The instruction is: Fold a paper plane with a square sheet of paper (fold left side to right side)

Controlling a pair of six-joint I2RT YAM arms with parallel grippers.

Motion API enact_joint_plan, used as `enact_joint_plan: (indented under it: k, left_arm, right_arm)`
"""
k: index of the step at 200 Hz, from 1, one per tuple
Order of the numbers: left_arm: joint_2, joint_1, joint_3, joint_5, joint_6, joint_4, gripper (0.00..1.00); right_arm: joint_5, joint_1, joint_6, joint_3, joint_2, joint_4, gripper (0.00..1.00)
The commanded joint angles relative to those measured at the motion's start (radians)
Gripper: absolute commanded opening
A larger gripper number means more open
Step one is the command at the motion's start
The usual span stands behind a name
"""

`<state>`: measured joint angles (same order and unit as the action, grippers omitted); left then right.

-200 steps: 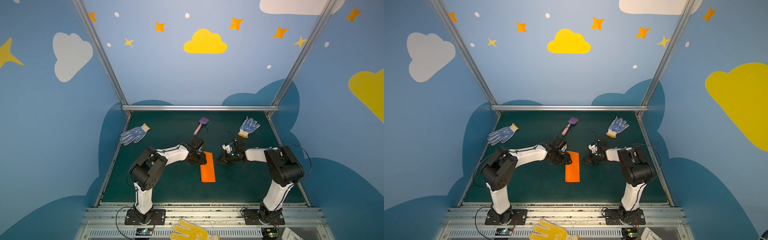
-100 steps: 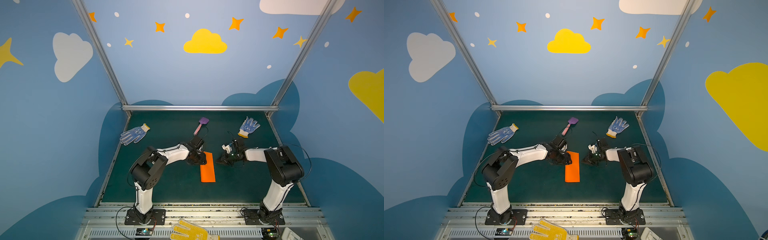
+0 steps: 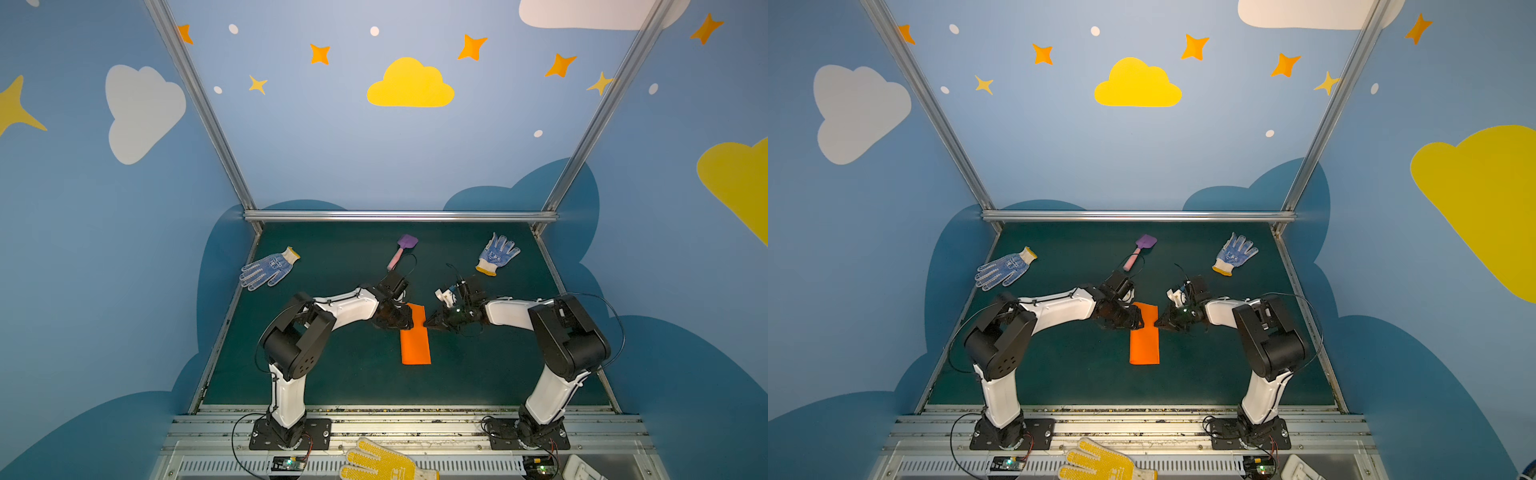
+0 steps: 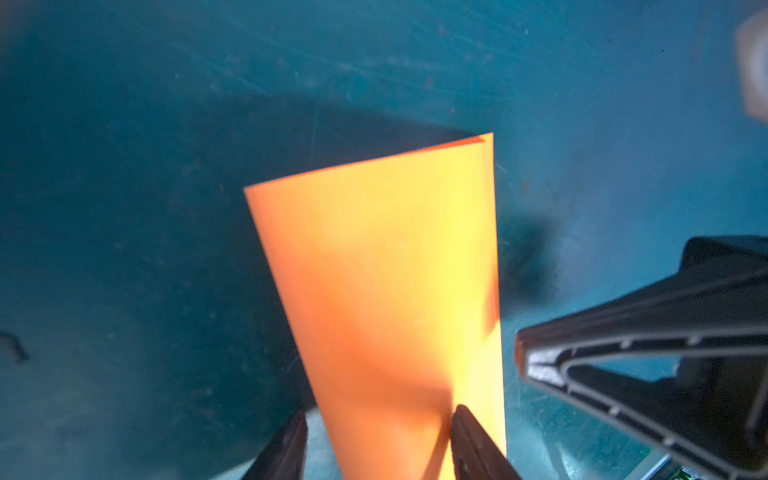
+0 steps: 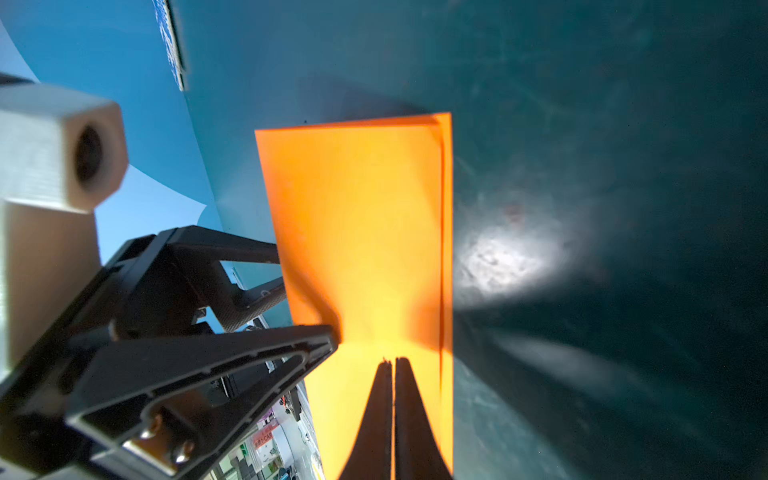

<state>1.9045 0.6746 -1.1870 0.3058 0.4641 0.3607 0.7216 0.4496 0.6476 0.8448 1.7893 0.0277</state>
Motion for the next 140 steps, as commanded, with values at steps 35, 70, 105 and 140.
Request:
enact_joint_plan:
  k: [35,70,105,140]
  left_arm:
    - [0.084,0.005,0.014,-0.038,-0.025,0.053,0.56]
    - [0.085,0.004,0.016,-0.037,-0.027,0.054,0.56]
    - [0.085,0.004,0.017,-0.037,-0.030,0.056,0.56]
    - [0.077,0.004,0.017,-0.041,-0.036,0.064,0.57]
  right_arm:
    - [-0.026,0.038,0.010,0.043,0.043,0.000,0.00]
    - [-0.046,0.036,0.004,0.028,0.072,-0.004,0.00]
    - [-0.053,0.034,0.007,0.008,0.084,-0.018,0.00]
    - [-0.054,0.029,0.007,0.005,0.078,-0.017,0.00]
